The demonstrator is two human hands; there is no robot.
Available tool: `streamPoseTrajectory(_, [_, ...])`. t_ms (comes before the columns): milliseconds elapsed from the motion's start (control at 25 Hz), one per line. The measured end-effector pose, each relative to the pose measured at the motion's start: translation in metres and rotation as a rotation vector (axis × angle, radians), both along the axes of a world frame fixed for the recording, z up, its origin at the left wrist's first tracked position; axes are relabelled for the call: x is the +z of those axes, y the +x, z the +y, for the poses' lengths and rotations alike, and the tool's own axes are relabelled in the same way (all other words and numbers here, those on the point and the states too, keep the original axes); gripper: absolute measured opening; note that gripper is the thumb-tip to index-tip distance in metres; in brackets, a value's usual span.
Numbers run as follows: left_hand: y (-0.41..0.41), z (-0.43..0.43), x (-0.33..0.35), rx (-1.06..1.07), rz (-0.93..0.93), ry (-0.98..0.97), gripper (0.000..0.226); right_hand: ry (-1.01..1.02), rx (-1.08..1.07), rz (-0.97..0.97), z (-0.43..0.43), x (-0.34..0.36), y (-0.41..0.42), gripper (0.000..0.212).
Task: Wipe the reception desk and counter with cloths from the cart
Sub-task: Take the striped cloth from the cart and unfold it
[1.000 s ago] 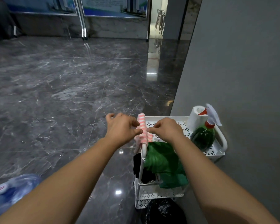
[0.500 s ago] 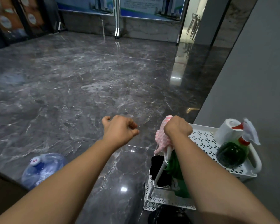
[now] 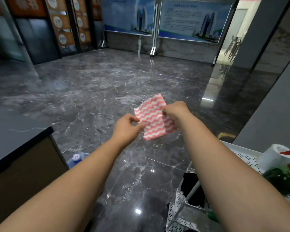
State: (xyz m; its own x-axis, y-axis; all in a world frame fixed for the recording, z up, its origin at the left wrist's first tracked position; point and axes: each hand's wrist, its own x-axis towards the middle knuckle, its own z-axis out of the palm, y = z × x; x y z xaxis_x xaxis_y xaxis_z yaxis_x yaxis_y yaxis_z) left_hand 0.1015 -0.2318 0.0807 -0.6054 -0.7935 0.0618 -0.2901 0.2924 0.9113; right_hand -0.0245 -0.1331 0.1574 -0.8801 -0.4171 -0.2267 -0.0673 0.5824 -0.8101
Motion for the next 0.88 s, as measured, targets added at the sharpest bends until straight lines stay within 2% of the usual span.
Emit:
streamPoseTrajectory(80, [0.029, -0.014, 0.011, 0.075, 0.11, 0.201, 0.037, -0.112, 0.058, -0.123, -0.016, 0.012, 0.033, 0.006])
streamPoseTrajectory(160, [0.063, -0.028, 0.022, 0.1, 0.238, 0.394, 0.048, -0.209, 0.135, -0.216, -0.031, 0.022, 0.069, 0.012])
streamPoseTrajectory(240, [0.103, -0.036, 0.033, 0.133, 0.35, 0.456, 0.044, -0.255, 0.21, -0.271, -0.044, 0.031, 0.108, 0.013])
streamPoseTrajectory(360, [0.163, -0.038, 0.053, 0.245, 0.356, 0.312, 0.037, -0.306, 0.29, -0.241, -0.061, 0.039, 0.161, 0.012])
streamPoseTrajectory(480, [0.235, -0.041, 0.073, 0.305, 0.334, 0.104, 0.027, -0.328, 0.399, -0.103, -0.084, 0.04, 0.215, 0.026])
streamPoseTrajectory(560, [0.28, -0.047, 0.08, 0.289, 0.365, 0.129, 0.022, -0.327, 0.474, -0.007, -0.1, 0.038, 0.25, 0.033])
streamPoseTrajectory(640, [0.325, -0.049, 0.084, 0.271, 0.366, 0.181, 0.038, -0.349, 0.561, -0.001, -0.113, 0.037, 0.287, 0.033])
streamPoseTrajectory(760, [0.381, -0.05, 0.089, 0.305, 0.27, 0.169, 0.066, -0.348, 0.737, -0.041, -0.121, 0.043, 0.336, 0.036])
streamPoseTrajectory(880, [0.433, -0.047, 0.092, 0.404, 0.222, 0.15, 0.076, -0.314, 0.917, -0.044, -0.127, 0.049, 0.386, 0.034])
